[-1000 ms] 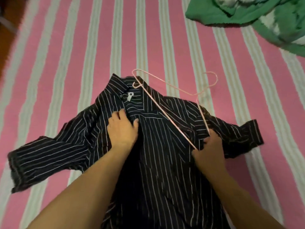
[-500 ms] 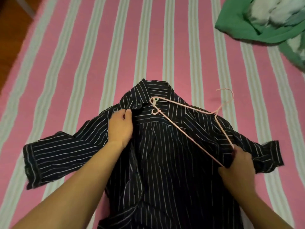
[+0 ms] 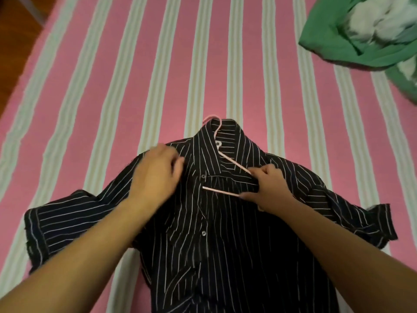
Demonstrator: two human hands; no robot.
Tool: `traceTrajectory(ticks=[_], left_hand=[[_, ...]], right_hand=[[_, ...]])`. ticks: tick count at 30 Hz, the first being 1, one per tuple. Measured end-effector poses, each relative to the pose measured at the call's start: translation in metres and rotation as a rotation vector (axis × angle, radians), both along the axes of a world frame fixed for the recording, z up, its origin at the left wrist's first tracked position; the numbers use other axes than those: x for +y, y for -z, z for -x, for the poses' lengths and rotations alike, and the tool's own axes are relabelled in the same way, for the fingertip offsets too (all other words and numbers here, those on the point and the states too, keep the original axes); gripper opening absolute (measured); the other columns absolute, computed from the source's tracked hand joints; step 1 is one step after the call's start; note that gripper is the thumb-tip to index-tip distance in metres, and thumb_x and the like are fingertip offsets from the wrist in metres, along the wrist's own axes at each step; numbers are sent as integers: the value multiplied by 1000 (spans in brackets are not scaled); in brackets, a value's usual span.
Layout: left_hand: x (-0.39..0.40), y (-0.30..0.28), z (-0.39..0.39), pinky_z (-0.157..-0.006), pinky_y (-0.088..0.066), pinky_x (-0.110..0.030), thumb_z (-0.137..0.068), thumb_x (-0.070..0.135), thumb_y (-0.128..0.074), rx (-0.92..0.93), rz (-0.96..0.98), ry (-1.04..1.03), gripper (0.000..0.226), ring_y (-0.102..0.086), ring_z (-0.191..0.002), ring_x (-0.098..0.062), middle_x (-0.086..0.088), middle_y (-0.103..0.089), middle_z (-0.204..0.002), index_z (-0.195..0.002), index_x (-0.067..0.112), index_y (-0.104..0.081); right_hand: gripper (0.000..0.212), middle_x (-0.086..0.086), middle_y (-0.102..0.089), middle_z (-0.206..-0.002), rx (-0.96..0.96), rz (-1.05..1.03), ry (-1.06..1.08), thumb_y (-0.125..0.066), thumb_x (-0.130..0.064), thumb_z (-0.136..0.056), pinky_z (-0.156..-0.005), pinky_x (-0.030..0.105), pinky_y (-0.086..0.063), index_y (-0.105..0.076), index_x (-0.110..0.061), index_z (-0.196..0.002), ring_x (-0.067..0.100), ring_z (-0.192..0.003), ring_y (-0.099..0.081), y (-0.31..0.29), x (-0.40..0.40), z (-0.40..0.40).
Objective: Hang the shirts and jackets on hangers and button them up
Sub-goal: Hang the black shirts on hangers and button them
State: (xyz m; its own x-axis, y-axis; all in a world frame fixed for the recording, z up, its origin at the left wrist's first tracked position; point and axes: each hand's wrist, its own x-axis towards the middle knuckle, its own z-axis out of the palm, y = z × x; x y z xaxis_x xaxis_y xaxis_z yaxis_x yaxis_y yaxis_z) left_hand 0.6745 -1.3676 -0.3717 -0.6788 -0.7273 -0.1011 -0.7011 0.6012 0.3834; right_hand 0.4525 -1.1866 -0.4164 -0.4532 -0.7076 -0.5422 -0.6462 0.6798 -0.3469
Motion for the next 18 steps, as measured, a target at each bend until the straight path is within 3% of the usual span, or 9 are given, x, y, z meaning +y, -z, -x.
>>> traceTrajectory(ticks=[2, 4, 6, 8, 11, 14, 16, 18], left_hand=[[-30, 25, 11, -95, -48, -45, -100, 31, -59, -53, 50, 15, 29, -55, -109, -27, -7, -63, -118, -123, 14, -64], [-50, 47, 20, -99, -48, -47, -100, 31, -58, -249, -38, 128, 39, -54, -117, -31, -10, -61, -128, -137, 15, -58], [-56, 64, 23, -94, -48, -47, -101, 28, -55, -300, -42, 194, 33, -54, -112, -31, -10, -61, -121, -132, 16, -60], [-59, 73, 22, -87, -47, -45, -101, 22, -55, -234, -30, 178, 22, -54, -102, -30, -8, -62, -109, -118, 14, -64], [-58, 73, 21, -81, -48, -44, -98, 14, -56, -222, -20, 196, 16, -54, -93, -29, -8, -61, -101, -112, 12, -63], [-56, 70, 18, -76, -47, -40, -92, 2, -57, -213, 36, 279, 21, -48, -85, -24, -5, -54, -96, -110, 11, -57], [-55, 65, 14, -76, -48, -38, -91, -2, -56, -133, 39, 268, 23, -46, -86, -21, -3, -50, -98, -110, 12, -54], [-53, 57, 12, -75, -48, -35, -96, 1, -53, -30, 19, 218, 21, -47, -85, -18, -1, -49, -102, -114, 13, -52]], right_hand=[[42, -2, -45, -123, -21, 57, 12, -60, -48, -95, -105, 40, -39, -61, -29, -133, 19, -120, -39, 0, -7, 4], [28, -1, -51, -119, -25, 136, 64, -49, -31, -104, -97, 34, -41, -68, -24, -124, 19, -114, -48, 3, -20, 8], [28, 0, -59, -119, -13, 165, 120, -50, -24, -103, -89, 30, -44, -64, -20, -127, 18, -105, -57, 8, -38, 14], [39, 2, -61, -115, 41, 139, 163, -58, -41, -98, -85, 36, -50, -56, -17, -129, 19, -100, -58, 14, -56, 16], [66, 8, -52, -125, 168, -33, 244, -58, -61, -89, -95, 50, -50, -44, -14, -133, 31, -117, -51, 21, -76, 13], [49, 12, -50, -128, 180, -88, 302, -64, -34, -92, -98, 51, -48, -43, -12, -131, 34, -119, -48, 17, -85, 14], [30, 15, -56, -117, 227, -38, 338, -59, -15, -95, -84, 44, -50, -48, -8, -121, 33, -102, -55, 7, -82, 30], [18, 17, -62, -104, 261, 71, 423, -49, -6, -95, -69, 38, -43, -52, -5, -113, 31, -82, -53, -10, -71, 59]])
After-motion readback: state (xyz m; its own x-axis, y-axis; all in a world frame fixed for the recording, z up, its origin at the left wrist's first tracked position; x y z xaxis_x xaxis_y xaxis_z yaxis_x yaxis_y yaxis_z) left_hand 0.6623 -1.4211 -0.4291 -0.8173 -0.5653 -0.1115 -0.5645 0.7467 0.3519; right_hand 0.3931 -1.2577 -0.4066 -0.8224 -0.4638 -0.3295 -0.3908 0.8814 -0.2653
